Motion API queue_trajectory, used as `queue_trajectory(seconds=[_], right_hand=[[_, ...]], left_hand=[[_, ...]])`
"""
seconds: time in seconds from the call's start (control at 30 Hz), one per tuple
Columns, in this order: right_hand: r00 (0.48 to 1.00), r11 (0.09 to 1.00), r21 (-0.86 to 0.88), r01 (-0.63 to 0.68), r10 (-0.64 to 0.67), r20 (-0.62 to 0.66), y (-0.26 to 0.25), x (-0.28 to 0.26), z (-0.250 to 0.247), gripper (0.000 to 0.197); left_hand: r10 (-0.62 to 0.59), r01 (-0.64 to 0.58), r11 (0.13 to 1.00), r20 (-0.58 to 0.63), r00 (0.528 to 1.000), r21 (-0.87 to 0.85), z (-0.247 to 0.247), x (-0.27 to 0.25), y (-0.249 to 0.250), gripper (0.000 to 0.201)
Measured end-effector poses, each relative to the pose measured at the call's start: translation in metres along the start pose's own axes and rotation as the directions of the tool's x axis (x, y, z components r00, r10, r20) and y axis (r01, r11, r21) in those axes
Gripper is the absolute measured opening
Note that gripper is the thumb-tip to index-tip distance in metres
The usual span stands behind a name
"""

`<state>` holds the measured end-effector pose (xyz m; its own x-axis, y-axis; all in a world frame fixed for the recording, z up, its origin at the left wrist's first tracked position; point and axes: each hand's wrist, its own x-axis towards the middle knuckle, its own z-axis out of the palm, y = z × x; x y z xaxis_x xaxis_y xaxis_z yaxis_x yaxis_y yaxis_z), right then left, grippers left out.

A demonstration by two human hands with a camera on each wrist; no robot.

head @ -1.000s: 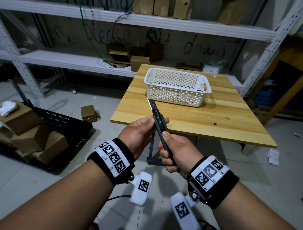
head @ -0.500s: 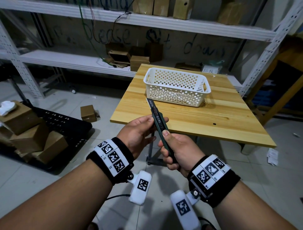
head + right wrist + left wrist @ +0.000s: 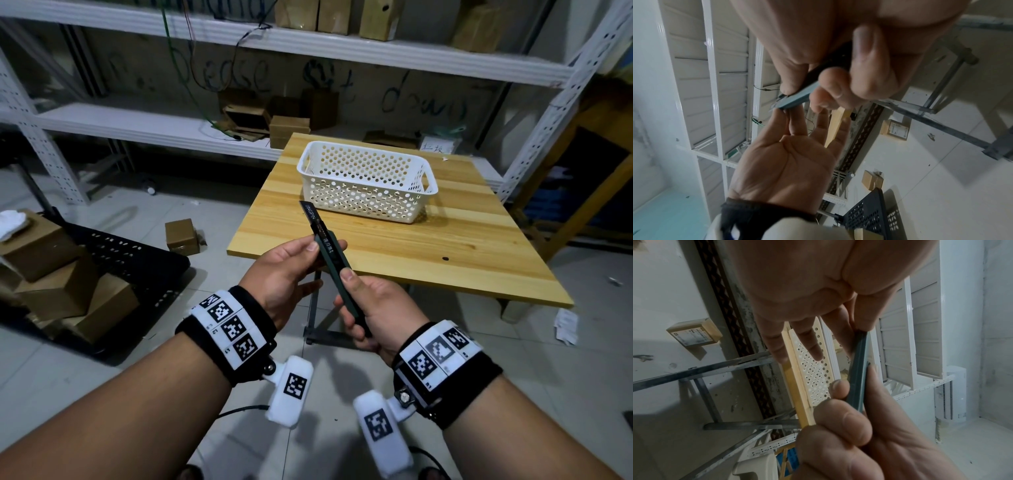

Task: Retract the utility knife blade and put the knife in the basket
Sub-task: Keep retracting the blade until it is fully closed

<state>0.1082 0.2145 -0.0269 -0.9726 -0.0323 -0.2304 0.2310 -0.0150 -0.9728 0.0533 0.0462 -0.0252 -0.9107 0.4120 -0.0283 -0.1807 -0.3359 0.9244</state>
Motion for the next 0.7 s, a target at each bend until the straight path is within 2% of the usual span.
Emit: queue_trajectory(seconds=[0.7], right_hand=[[1.0,1.0,0.021,0.009,-0.009,0.002,-0.0006,-0.0015,0.0064,0.04]], left_hand=[[-0.021,0.021,1.0,0.003,1.0,-0.023,-0.0051,0.001,0.0015,0.025]])
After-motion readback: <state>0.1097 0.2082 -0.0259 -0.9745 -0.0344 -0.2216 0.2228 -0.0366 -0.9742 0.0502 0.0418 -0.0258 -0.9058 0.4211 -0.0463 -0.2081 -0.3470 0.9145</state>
